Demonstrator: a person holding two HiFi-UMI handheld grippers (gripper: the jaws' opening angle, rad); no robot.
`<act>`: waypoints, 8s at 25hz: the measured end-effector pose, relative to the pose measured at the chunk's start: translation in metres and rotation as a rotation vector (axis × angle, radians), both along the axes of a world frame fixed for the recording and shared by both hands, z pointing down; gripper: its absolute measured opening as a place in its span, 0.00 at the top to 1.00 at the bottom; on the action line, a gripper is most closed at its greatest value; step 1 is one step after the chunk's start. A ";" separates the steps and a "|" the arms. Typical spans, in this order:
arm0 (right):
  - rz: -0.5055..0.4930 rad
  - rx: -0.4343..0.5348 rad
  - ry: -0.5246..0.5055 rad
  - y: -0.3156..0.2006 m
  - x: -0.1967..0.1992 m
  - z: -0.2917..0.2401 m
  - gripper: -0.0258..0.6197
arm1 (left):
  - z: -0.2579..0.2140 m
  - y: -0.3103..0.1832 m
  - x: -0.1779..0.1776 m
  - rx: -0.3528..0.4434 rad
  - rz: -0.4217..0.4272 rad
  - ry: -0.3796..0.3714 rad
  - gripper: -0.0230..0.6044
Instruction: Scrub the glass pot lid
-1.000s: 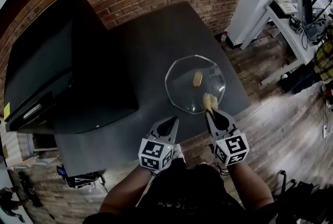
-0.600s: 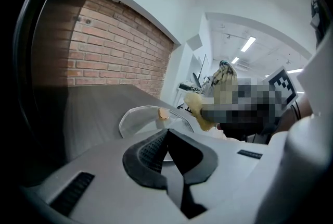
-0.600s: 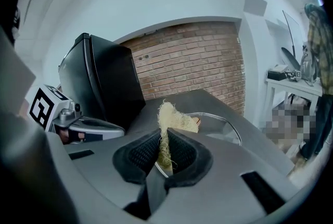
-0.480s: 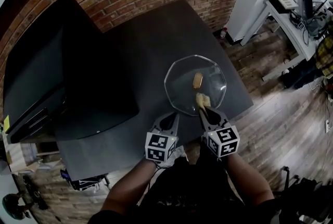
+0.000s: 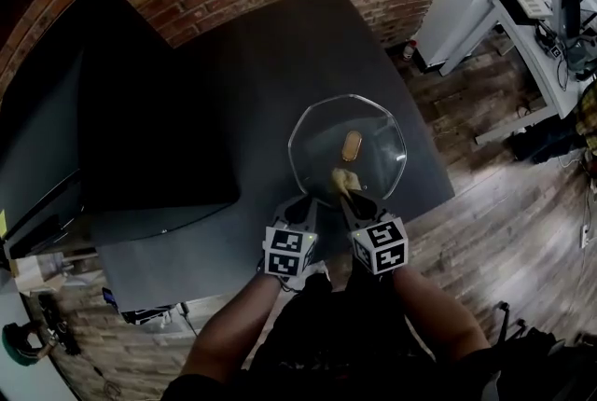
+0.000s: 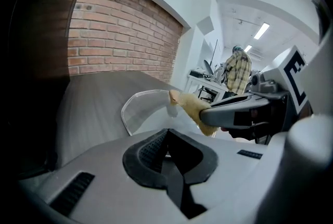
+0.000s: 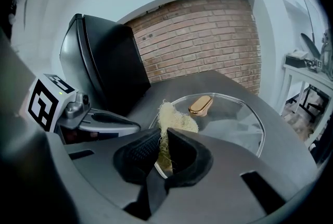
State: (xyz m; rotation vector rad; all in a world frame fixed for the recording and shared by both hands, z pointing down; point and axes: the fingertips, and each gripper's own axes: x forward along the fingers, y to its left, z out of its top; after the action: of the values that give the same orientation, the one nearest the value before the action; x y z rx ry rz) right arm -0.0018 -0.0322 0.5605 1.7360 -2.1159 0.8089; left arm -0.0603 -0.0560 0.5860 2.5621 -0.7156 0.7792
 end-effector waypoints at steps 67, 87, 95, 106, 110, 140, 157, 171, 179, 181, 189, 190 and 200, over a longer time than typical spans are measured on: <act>-0.272 -0.201 0.092 -0.168 0.191 0.063 0.89 | 0.051 -0.009 0.016 -0.132 -0.206 -0.121 0.91; -0.191 -0.216 0.085 -0.083 0.190 0.061 0.89 | 0.054 -0.011 0.012 -0.170 -0.221 -0.121 0.91; -0.138 -0.222 0.057 -0.027 0.163 0.061 0.89 | 0.055 -0.012 0.015 -0.173 -0.212 -0.116 0.91; -0.184 -0.223 0.034 -0.001 0.067 0.055 0.89 | 0.053 -0.010 0.017 -0.177 -0.183 -0.104 0.91; -0.239 -0.228 0.050 -0.009 0.033 0.055 0.89 | 0.056 -0.010 0.018 -0.175 -0.174 -0.099 0.91; -0.314 -0.251 0.024 -0.019 0.075 0.052 0.89 | 0.052 -0.008 0.017 -0.143 -0.126 -0.098 0.91; -0.207 -0.280 0.050 -0.117 0.192 0.057 0.89 | 0.051 -0.006 0.024 -0.151 -0.192 -0.095 0.91; -0.888 -0.188 0.126 -0.170 0.076 0.016 0.89 | 0.041 -0.011 0.043 -0.134 -0.245 -0.043 0.91; -1.720 -0.227 0.490 -0.097 -0.019 0.013 0.89 | 0.041 -0.011 0.045 -0.172 -0.298 -0.013 0.91; -1.849 -0.265 0.591 -0.080 -0.025 0.025 0.89 | 0.041 -0.013 0.046 -0.174 -0.303 -0.006 0.91; -1.905 -0.329 0.646 -0.064 -0.052 0.057 0.89 | 0.040 -0.013 0.042 -0.169 -0.303 -0.002 0.91; -1.874 -0.328 0.644 -0.071 -0.054 0.058 0.89 | 0.040 -0.014 0.042 -0.170 -0.305 0.000 0.91; -1.425 -0.398 0.491 -0.163 -0.034 0.064 0.89 | 0.040 -0.014 0.042 -0.173 -0.314 0.010 0.91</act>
State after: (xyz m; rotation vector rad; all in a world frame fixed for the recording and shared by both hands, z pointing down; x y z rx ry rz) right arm -0.0363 -0.1955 0.6250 -0.0168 -1.9545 0.2508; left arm -0.0186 -0.0703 0.6264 2.2256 -0.9724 0.6907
